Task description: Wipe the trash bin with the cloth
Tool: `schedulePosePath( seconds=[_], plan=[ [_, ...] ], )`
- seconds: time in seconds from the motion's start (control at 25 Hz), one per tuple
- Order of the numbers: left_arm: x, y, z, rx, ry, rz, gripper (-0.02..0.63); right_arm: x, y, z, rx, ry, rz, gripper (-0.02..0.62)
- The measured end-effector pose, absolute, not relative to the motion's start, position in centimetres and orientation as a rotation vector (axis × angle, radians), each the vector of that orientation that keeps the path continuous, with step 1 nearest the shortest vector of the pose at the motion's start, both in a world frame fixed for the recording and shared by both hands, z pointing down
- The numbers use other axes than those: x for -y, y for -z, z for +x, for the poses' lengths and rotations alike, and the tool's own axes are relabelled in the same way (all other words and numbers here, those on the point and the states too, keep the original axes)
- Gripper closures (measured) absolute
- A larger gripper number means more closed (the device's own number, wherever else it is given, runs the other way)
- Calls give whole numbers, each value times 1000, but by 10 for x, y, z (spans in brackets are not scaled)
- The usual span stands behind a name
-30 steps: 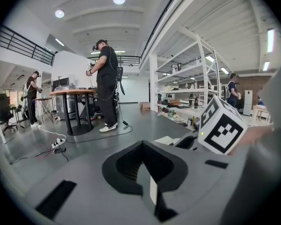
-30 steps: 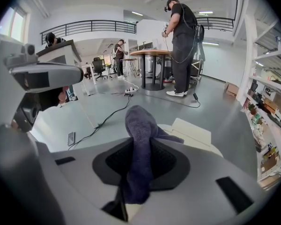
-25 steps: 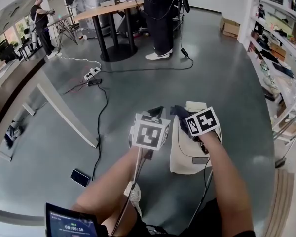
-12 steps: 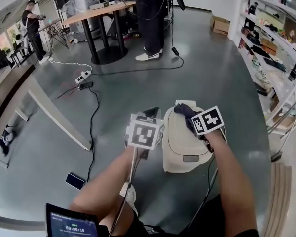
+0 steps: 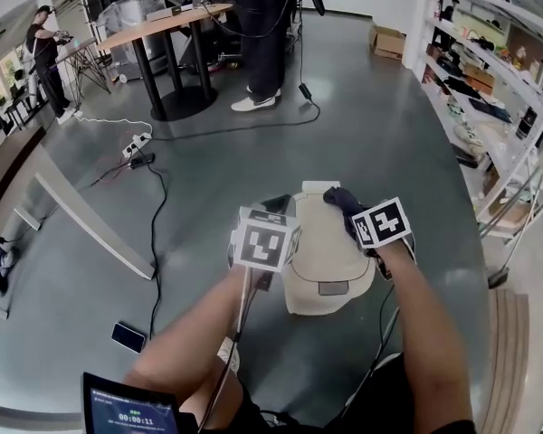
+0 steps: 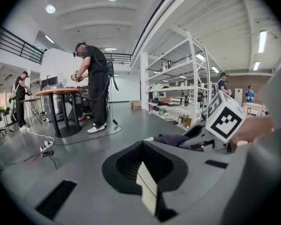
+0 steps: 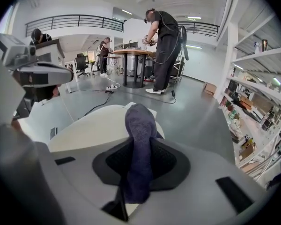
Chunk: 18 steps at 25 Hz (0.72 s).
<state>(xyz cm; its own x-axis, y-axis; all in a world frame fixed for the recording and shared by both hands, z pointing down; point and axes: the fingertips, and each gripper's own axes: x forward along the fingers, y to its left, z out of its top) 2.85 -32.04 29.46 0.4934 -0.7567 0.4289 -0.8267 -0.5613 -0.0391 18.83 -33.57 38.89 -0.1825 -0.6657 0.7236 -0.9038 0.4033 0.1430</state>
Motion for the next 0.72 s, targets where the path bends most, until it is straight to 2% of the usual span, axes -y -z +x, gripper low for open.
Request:
schedulePosePath(
  seconds=[0.16,0.52,0.72],
  plan=[
    [318,-288,43,1357,-589,2587,609,331,-390,201,1861,-331,1350,508],
    [319,-286,50,1342,-585,2588,609,332,-384,202,1935,-413,1393,508],
    [322,-290,37,1375,-609,2593,609,329,-360,170,2054,-378,1367,508]
  ],
)
